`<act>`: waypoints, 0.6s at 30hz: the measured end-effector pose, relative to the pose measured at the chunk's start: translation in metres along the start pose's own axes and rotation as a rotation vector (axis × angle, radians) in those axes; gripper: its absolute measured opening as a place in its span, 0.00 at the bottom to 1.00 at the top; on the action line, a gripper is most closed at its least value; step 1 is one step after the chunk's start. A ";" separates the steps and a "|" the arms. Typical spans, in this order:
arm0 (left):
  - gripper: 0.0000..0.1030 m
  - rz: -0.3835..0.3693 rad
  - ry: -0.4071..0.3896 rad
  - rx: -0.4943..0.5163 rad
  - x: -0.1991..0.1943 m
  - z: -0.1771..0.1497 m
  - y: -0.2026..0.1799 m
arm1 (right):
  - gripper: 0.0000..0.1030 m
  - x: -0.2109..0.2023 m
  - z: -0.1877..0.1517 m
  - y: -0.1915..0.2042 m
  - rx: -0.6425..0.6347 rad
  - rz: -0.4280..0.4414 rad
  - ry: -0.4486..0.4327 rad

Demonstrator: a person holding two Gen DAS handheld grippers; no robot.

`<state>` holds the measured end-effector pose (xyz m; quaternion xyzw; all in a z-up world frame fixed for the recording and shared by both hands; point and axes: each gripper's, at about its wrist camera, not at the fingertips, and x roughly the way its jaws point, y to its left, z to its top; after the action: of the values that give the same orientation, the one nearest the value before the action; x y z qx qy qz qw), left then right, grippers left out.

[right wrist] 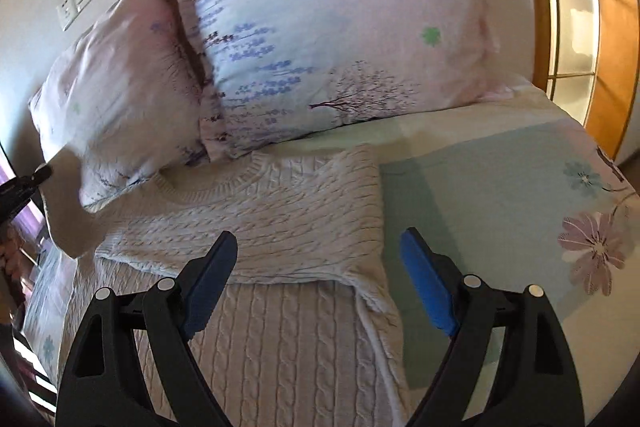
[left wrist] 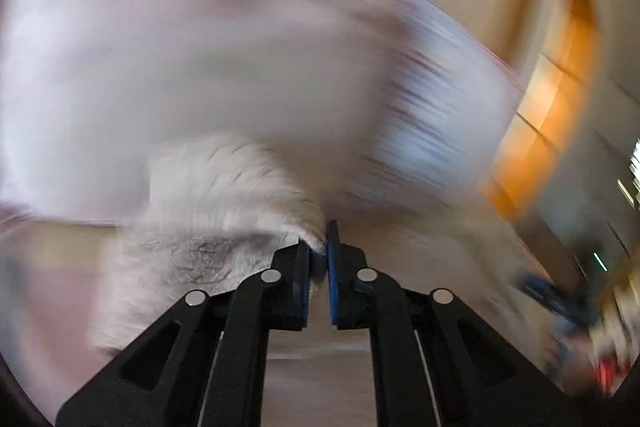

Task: Fold small clothes

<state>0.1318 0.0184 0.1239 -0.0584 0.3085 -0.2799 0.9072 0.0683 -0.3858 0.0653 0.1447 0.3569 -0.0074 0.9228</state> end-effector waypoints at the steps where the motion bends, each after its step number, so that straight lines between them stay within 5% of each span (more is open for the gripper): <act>1: 0.25 -0.061 0.060 0.052 0.024 -0.006 -0.029 | 0.83 0.003 -0.002 0.001 -0.003 -0.001 0.010; 3: 0.31 -0.095 0.178 0.117 0.060 -0.023 -0.065 | 0.83 0.001 -0.010 -0.004 0.001 -0.016 0.053; 5: 0.35 -0.083 0.220 0.108 0.062 -0.037 -0.062 | 0.83 -0.010 -0.018 -0.011 0.005 -0.015 0.067; 7: 0.67 0.007 0.184 0.060 0.033 -0.050 -0.033 | 0.83 -0.028 -0.033 -0.025 0.022 -0.027 0.086; 9: 0.78 0.106 0.151 -0.024 -0.013 -0.072 0.005 | 0.79 -0.042 -0.051 -0.043 0.071 -0.014 0.137; 13: 0.78 0.229 0.228 -0.181 -0.066 -0.122 0.053 | 0.57 -0.060 -0.098 -0.072 0.223 0.094 0.276; 17: 0.76 0.166 0.298 -0.350 -0.108 -0.178 0.068 | 0.35 -0.086 -0.130 -0.075 0.292 0.218 0.297; 18: 0.75 0.144 0.264 -0.356 -0.122 -0.191 0.062 | 0.28 -0.089 -0.139 -0.075 0.320 0.266 0.322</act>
<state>-0.0316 0.1491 0.0173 -0.1585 0.4723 -0.1606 0.8521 -0.0976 -0.4276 0.0068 0.3338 0.4713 0.0808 0.8124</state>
